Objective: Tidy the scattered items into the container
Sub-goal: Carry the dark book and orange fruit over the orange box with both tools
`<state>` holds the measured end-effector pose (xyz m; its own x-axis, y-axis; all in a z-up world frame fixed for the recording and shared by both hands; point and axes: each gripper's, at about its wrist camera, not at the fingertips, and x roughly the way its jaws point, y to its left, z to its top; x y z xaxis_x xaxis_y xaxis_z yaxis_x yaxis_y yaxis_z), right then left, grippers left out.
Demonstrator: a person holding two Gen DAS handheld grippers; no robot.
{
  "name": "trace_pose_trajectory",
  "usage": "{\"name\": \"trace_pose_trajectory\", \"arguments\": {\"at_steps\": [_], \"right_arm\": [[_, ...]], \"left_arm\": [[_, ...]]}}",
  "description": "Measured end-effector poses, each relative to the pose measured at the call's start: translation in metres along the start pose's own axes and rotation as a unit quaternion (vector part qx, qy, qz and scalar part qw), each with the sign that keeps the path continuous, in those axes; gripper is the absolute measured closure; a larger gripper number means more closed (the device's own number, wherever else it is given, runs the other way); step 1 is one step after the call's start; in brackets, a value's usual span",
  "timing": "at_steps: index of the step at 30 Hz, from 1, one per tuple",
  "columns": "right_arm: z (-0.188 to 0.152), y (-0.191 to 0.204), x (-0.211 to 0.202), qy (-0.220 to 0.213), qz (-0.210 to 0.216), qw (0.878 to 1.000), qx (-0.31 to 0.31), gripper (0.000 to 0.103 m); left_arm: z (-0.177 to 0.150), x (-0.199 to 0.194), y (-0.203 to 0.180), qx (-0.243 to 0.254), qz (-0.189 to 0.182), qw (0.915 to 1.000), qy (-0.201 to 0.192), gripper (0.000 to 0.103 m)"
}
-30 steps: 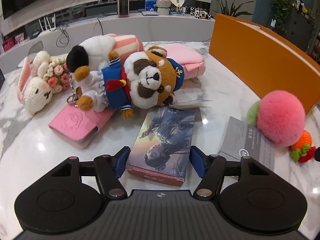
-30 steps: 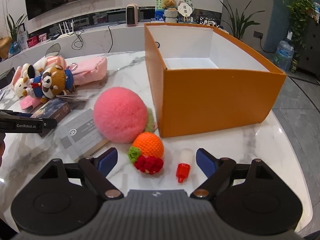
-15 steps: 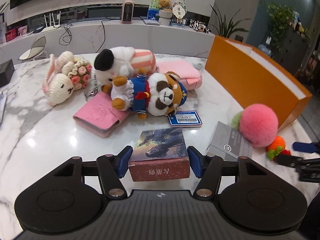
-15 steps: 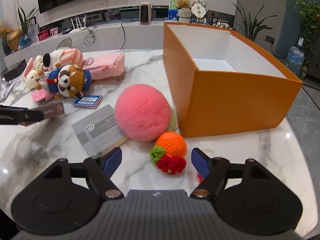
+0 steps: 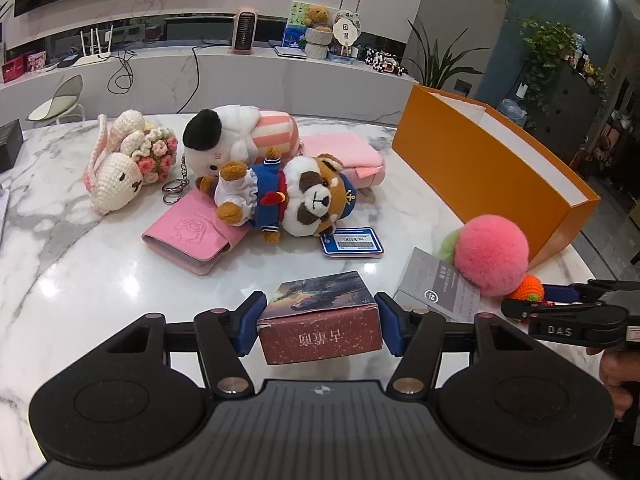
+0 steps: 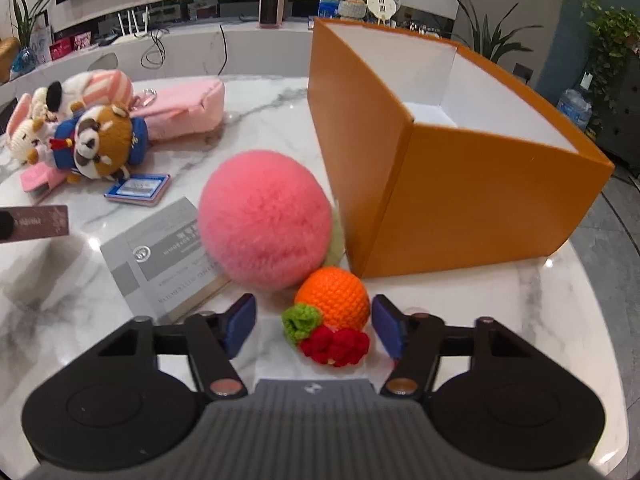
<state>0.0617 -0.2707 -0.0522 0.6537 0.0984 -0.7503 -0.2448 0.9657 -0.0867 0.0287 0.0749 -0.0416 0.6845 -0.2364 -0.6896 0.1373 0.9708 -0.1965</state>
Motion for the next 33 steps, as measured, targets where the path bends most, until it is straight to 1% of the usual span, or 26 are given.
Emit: {"name": "trace_pose_trajectory", "arguments": {"at_steps": [2,6,15,20,26,29,33], "right_arm": [[0.0,-0.001,0.001,0.005,0.001,1.0,0.001,0.053],[-0.001,-0.002,-0.002,0.008,0.008,1.0,0.002,0.054],[-0.005,0.004,-0.022,0.001,0.04,0.999,-0.004,0.054],[0.003,0.011,-0.04,-0.017,0.066,0.998,-0.009,0.054],[0.023,0.016,-0.071,-0.053,0.099,0.994,-0.018,0.054],[0.035,0.009,-0.084,-0.065,0.104,0.992,-0.018,0.054],[0.052,-0.007,-0.096,-0.083,0.098,0.992,-0.018,0.054]], "left_arm": [[0.0,-0.001,-0.001,0.0,-0.002,1.0,0.0,0.035],[0.0,-0.004,-0.001,-0.002,-0.004,1.0,-0.004,0.035],[0.001,-0.008,-0.001,-0.006,-0.002,1.0,-0.007,0.035],[0.007,-0.011,-0.006,0.0,0.001,0.9999,-0.01,0.035],[0.024,-0.013,-0.023,0.02,-0.012,0.9996,-0.013,0.035],[0.036,-0.014,-0.034,0.033,-0.026,0.999,-0.016,0.035],[0.058,-0.015,-0.05,0.042,-0.046,0.9977,-0.023,0.035]]}}
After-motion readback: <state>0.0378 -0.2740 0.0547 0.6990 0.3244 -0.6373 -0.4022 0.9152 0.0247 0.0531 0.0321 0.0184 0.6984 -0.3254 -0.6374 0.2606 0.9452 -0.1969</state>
